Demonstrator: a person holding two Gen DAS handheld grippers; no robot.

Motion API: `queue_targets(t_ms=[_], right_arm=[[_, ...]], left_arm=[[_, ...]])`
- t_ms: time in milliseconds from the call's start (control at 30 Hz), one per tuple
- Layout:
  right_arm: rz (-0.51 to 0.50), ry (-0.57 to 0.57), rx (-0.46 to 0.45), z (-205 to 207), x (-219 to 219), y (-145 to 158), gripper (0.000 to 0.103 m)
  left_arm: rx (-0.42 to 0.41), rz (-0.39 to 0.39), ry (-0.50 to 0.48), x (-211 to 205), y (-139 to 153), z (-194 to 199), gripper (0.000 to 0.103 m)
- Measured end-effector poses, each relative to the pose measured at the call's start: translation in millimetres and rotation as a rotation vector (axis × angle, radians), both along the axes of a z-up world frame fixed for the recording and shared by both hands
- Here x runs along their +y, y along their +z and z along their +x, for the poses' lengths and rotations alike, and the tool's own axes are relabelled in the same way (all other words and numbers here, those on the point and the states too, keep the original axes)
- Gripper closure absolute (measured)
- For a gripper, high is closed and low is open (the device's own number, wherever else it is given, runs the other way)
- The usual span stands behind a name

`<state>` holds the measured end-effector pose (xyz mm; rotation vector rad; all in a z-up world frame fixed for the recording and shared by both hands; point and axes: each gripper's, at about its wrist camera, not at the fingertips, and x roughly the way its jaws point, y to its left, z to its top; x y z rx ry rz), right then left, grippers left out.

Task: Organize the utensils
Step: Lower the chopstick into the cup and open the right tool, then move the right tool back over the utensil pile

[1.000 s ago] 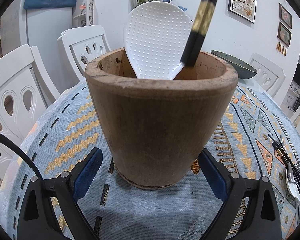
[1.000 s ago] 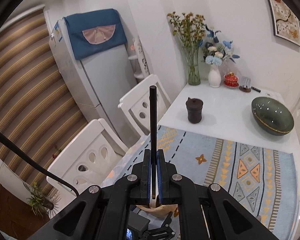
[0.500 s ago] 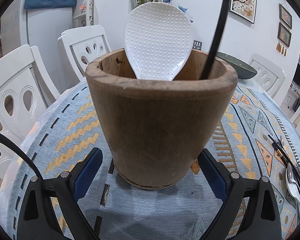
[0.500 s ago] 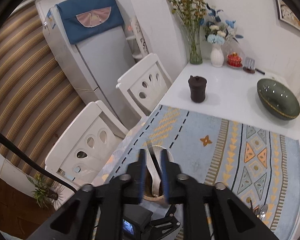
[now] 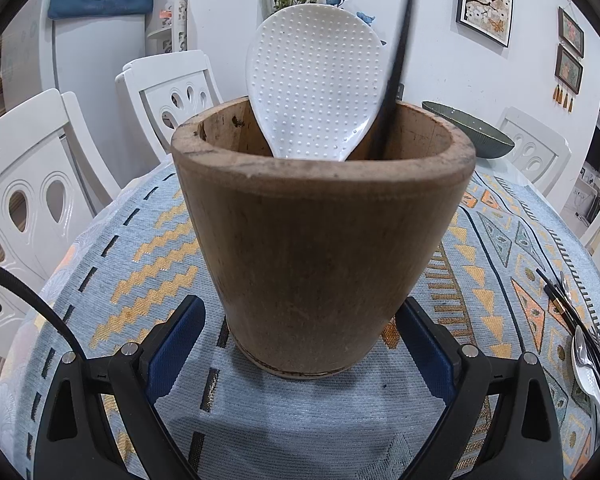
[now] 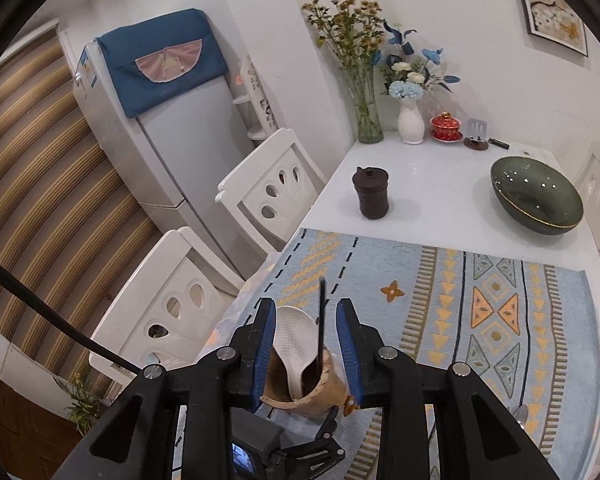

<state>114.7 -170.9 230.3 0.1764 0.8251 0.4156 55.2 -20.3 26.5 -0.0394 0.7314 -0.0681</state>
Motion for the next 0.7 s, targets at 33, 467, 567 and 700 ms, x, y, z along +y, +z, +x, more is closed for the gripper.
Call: queue_targets(t_ms=[33, 467, 567, 700], right_arm=[[0.005, -0.002, 0.001, 0, -1, 0, 0.073], [-0.05, -0.077, 0.034, -17, -38, -11, 0.073], [-0.065, -0.115, 0.069, -22, -58, -21, 0.073], [-0.049, -0.167, 0.13, -28, -89, -35, 0.073]], left_arm=[[0.0, 0.0, 0.0, 0, 0, 0, 0.006], [0.0, 0.0, 0.0, 0, 0, 0, 0.006], [0.0, 0.0, 0.0, 0, 0, 0, 0.006], [0.0, 0.0, 0.0, 0, 0, 0, 0.006]])
